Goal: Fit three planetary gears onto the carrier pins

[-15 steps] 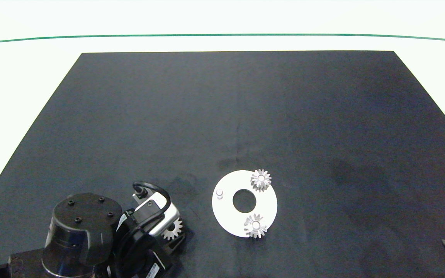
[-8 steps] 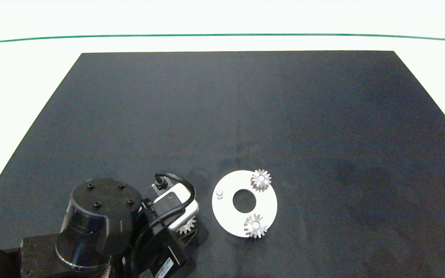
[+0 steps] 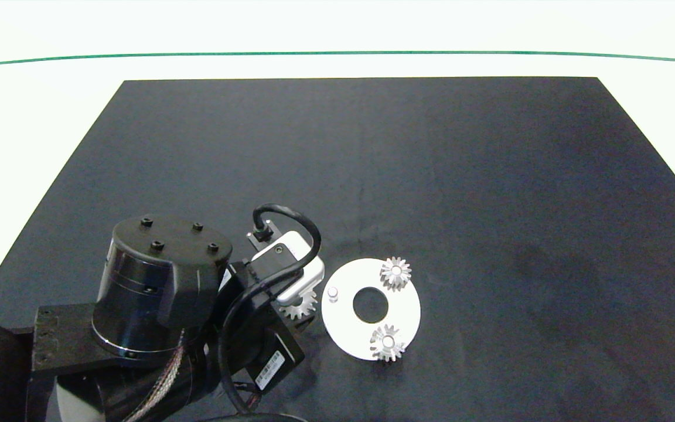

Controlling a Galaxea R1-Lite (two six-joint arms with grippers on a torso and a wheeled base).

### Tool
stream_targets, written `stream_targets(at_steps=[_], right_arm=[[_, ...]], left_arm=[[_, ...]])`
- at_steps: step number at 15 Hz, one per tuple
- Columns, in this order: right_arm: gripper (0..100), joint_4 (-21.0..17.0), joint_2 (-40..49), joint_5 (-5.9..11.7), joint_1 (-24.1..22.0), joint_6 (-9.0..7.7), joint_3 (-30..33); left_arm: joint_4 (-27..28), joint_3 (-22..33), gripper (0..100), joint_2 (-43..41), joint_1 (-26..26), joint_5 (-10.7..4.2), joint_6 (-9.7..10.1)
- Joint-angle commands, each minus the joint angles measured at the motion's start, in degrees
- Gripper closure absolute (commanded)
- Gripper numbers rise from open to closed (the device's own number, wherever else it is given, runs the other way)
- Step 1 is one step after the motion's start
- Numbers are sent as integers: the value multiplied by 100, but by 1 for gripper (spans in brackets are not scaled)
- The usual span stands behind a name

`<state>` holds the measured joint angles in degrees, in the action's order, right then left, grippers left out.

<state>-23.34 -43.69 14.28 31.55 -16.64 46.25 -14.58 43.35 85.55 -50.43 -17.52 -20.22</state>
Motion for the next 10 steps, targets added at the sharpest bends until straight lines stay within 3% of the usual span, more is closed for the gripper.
stream_targets(at_steps=[1, 8, 10], right_arm=[[0, -12, 10, 5, -8, -15, 7], [0, -12, 45, 5, -26, -15, 59], [0, -12, 45, 5, -26, -15, 59]], left_arm=[[-19, 104, 100, 260, -221, -32, 10], [-1, 446, 100, 612, -397, -32, 1], [228, 578, 100, 612, -388, -32, -8]])
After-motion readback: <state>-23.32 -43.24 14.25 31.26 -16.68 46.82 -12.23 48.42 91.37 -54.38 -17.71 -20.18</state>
